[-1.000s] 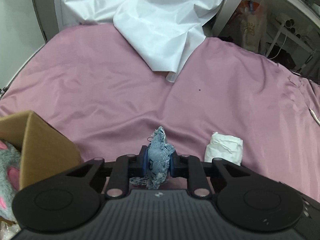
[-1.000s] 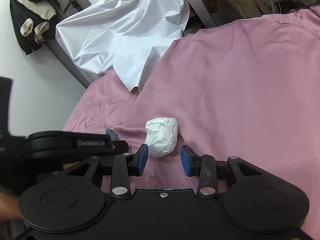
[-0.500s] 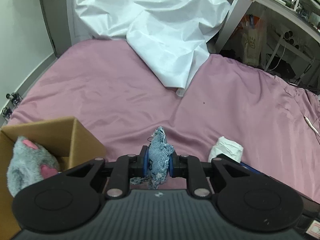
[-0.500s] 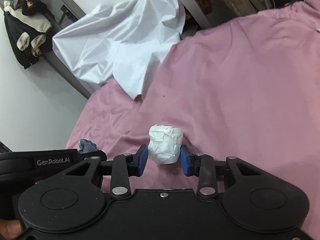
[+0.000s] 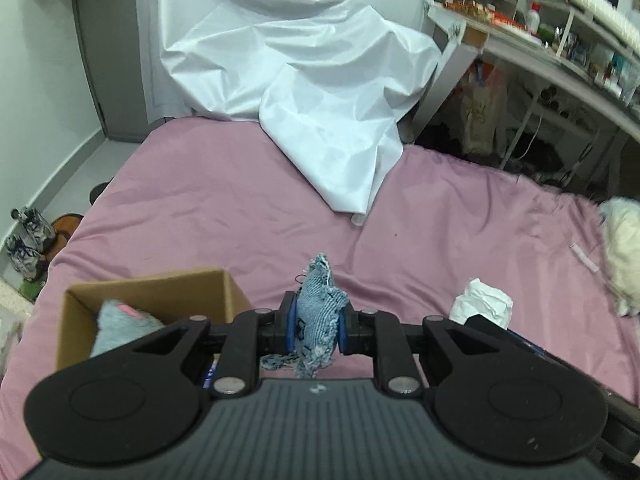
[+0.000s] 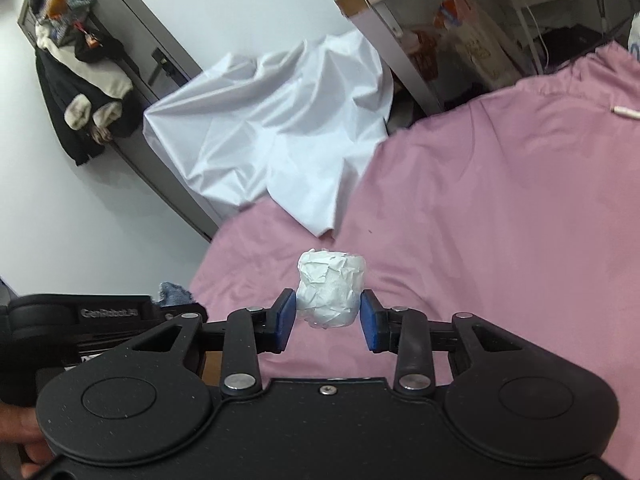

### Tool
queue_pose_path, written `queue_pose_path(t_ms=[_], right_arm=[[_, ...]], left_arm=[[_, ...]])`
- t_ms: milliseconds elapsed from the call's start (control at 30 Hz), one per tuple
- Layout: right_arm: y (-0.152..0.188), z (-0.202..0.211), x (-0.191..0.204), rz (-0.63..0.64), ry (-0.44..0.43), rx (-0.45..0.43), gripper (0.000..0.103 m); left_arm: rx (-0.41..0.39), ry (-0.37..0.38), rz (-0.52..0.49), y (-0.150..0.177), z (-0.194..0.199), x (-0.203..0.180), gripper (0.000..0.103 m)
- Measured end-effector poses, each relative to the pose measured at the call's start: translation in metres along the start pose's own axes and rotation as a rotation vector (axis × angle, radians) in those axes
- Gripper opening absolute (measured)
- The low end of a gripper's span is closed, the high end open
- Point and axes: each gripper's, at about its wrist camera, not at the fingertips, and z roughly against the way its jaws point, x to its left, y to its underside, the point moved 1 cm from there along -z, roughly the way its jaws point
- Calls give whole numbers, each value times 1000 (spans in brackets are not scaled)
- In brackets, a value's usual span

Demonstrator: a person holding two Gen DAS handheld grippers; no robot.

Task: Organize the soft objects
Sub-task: 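Carry the cat plush with the left tool while the right tool carries the tissue to the box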

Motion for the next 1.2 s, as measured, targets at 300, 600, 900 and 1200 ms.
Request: queue_pose_path(t_ms=[300, 600, 900, 1200], right_arm=[[1, 24, 36, 102, -51, -45, 34], [3, 37, 66, 178, -84, -71, 34], [13, 37, 77, 231, -86, -64, 34], [28, 35, 97, 280, -141, -45, 35]], left_arm=[[-37, 0, -78, -5, 46, 27, 18], [22, 6, -24, 13, 63, 46, 18], [21, -3, -4, 37, 61, 65, 18], [23, -41, 23, 51, 58, 96, 18]])
